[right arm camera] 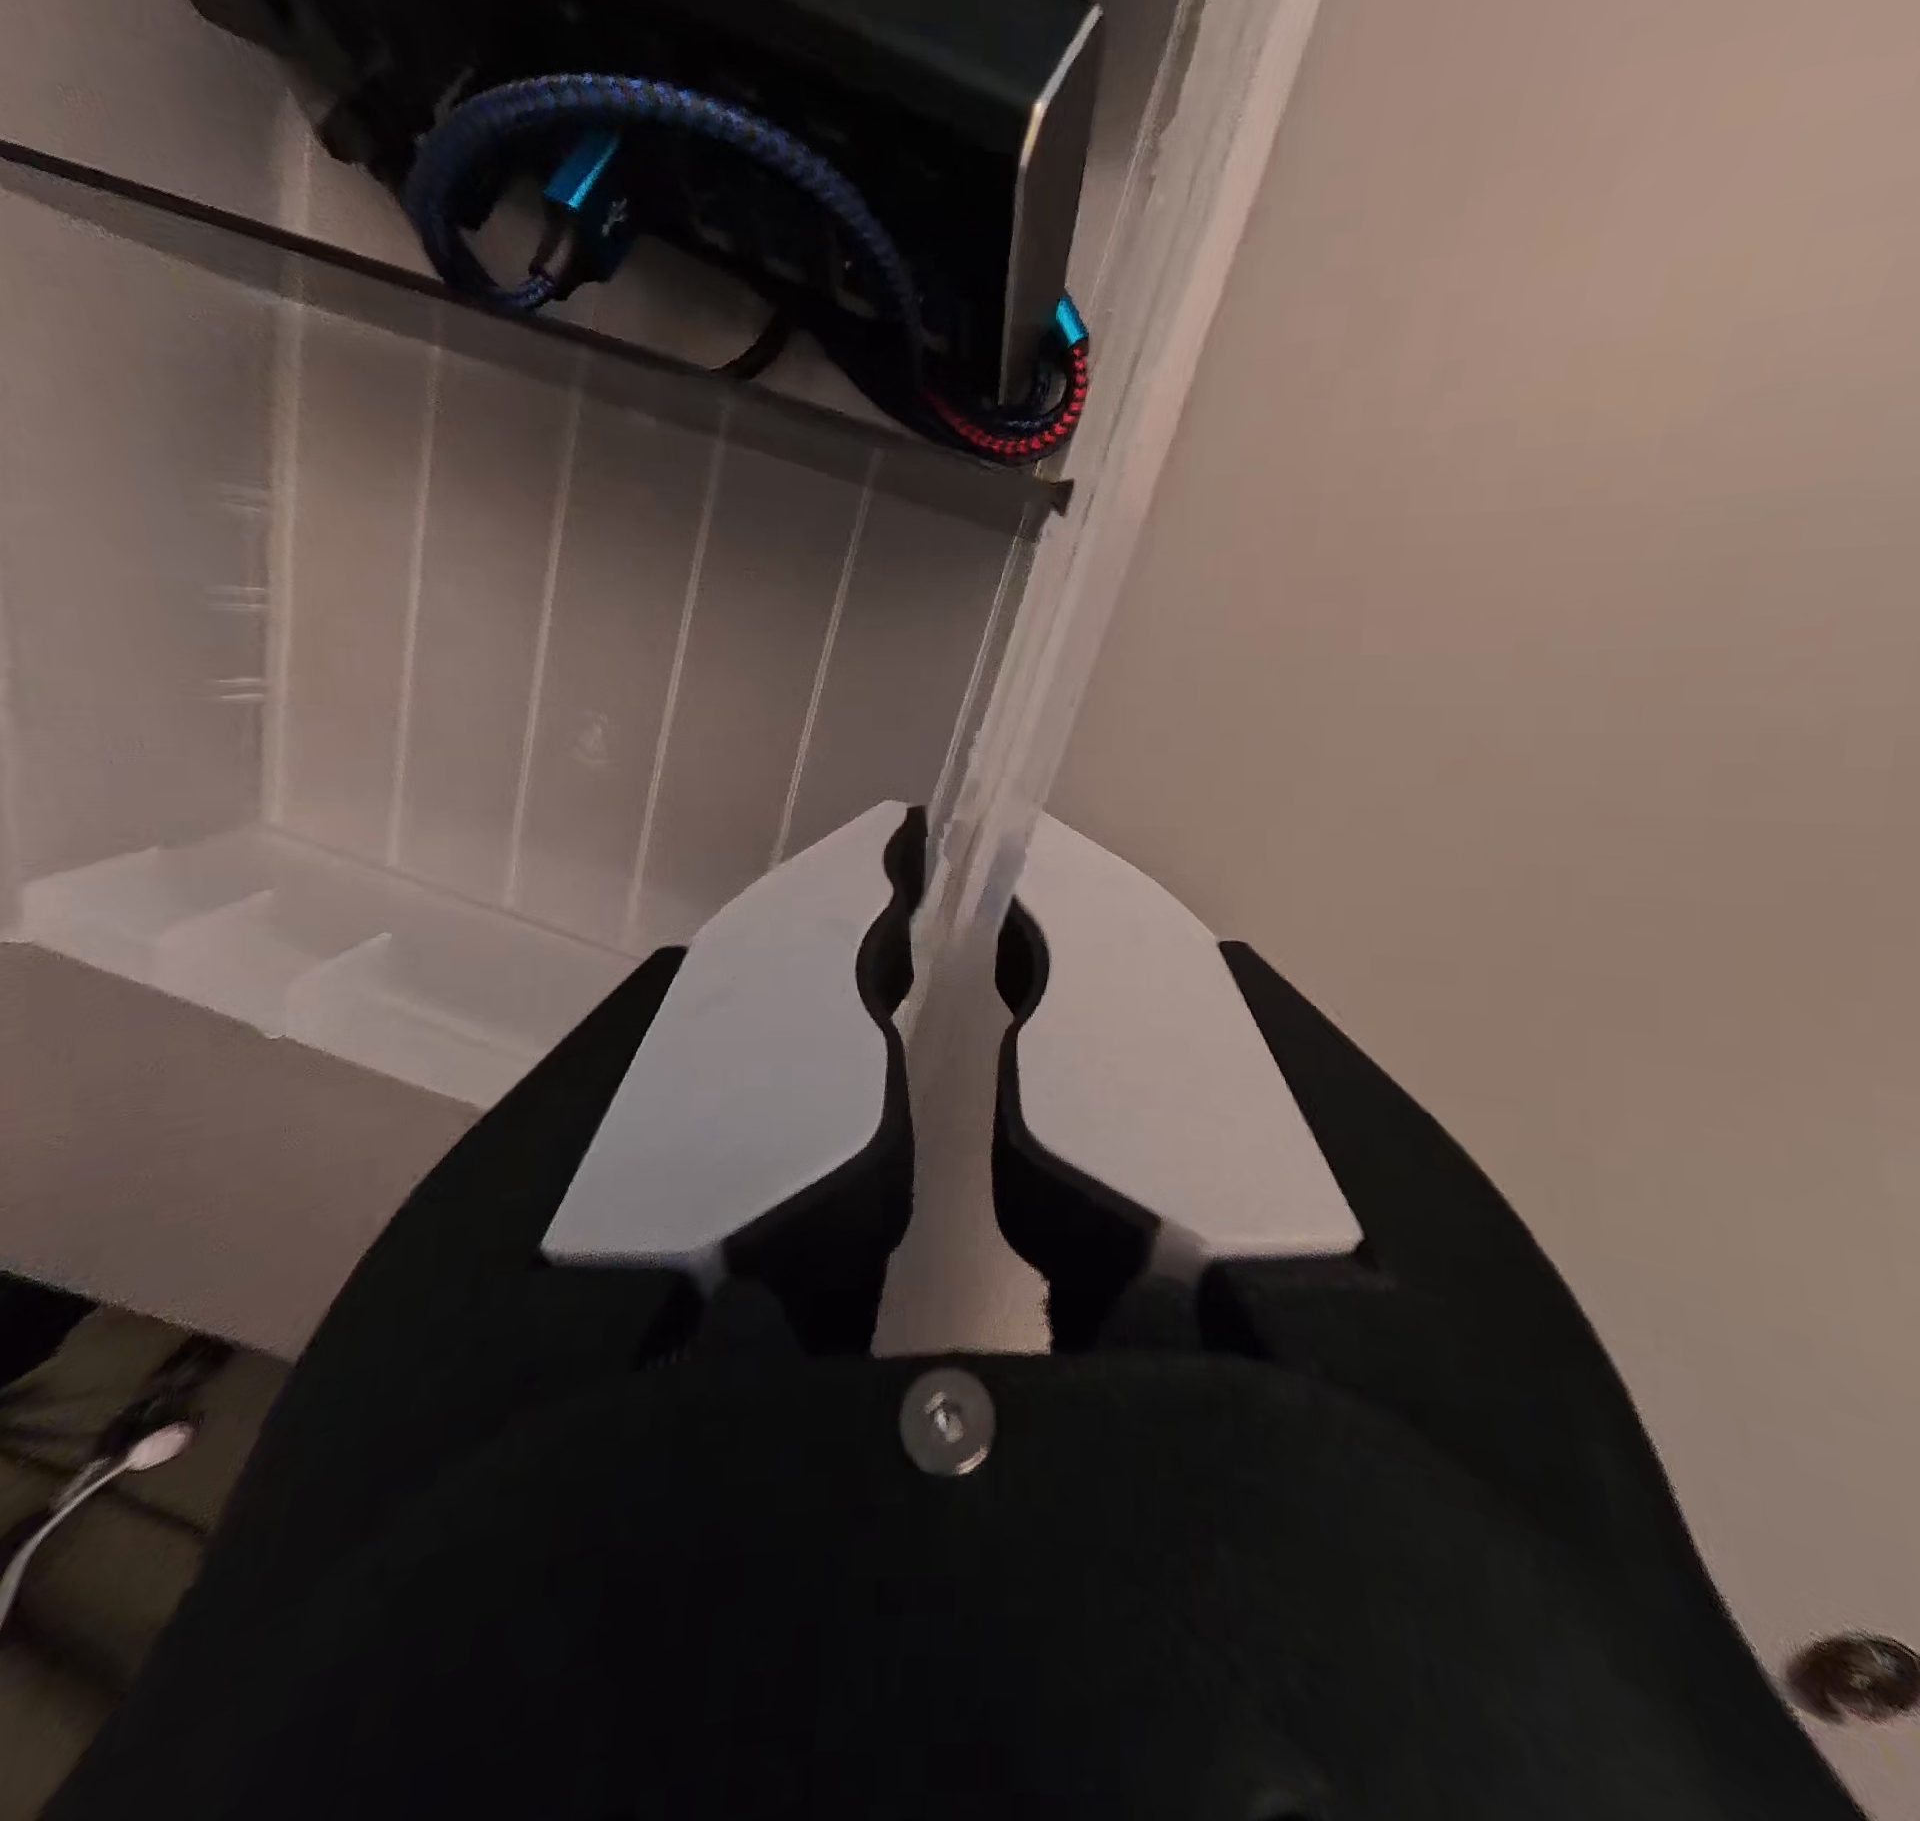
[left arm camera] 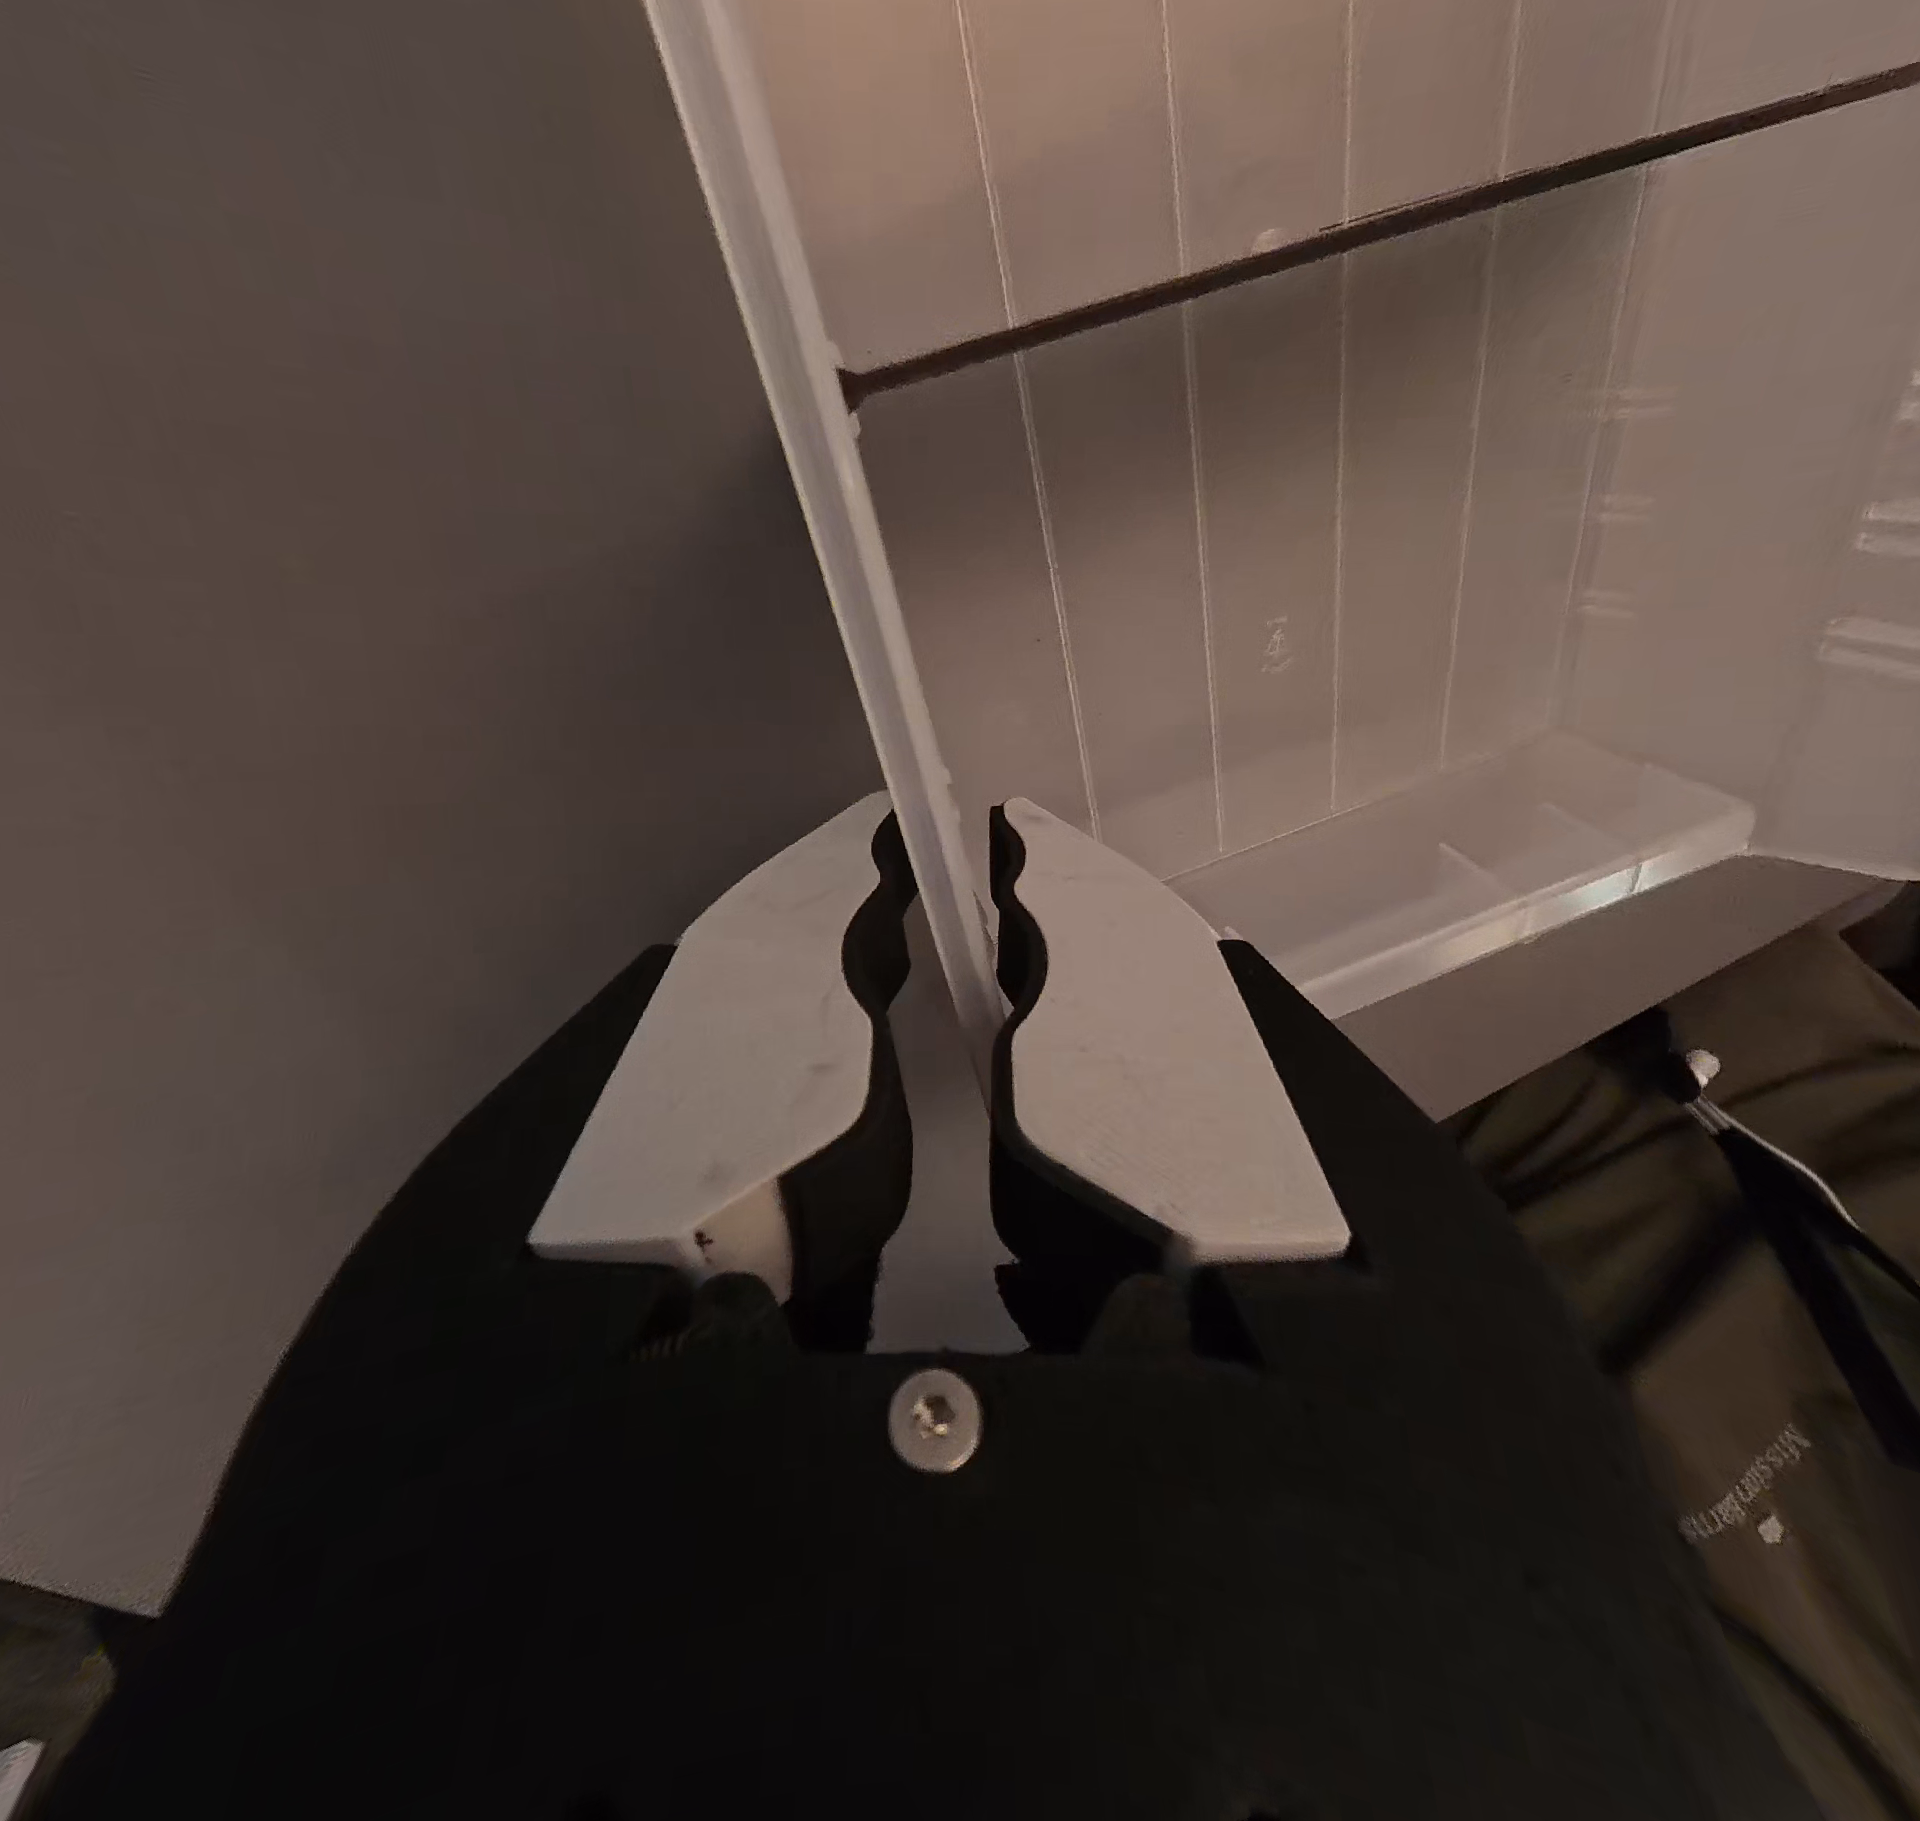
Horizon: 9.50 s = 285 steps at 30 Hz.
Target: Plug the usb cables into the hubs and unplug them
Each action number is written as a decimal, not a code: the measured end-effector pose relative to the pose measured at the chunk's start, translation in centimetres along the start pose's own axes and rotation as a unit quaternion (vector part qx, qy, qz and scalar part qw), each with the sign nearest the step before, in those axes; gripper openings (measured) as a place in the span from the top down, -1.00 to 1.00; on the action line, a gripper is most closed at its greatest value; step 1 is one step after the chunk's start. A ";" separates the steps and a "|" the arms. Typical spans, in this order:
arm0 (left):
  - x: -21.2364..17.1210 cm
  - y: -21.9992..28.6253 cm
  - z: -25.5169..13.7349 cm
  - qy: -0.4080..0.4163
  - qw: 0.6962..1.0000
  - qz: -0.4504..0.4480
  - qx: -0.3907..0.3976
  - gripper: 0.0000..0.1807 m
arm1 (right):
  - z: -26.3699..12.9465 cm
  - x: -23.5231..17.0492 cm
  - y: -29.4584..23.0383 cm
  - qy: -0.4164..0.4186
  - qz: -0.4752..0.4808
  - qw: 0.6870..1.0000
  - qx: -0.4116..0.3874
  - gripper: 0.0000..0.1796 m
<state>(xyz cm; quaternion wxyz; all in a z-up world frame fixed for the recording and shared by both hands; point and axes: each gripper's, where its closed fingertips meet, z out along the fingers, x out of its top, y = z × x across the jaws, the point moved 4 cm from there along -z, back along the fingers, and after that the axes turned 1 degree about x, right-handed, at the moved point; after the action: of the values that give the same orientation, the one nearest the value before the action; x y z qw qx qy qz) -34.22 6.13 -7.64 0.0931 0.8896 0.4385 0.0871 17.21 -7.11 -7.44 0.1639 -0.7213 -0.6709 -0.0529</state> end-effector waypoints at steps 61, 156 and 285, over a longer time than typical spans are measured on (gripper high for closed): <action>-3.1 4.5 -24.3 0.621 0.782 -0.003 0.059 1.00 | 6.1 7.2 -28.5 -0.264 -0.216 0.935 0.102 0.93; -4.3 -12.6 -5.9 0.240 0.927 -0.269 -0.099 0.83 | -0.3 0.1 18.4 -0.130 0.161 0.978 -0.025 0.94; 14.3 -1.7 -20.4 0.334 0.721 0.500 0.345 0.70 | -14.2 15.2 -17.7 0.578 -0.427 0.695 0.027 0.63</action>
<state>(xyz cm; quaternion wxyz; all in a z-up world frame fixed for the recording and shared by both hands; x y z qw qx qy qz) -31.75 20.40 12.69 -0.4302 0.8634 -0.0673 0.2549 3.24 3.83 13.36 0.4991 -0.1797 -0.6805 -0.5055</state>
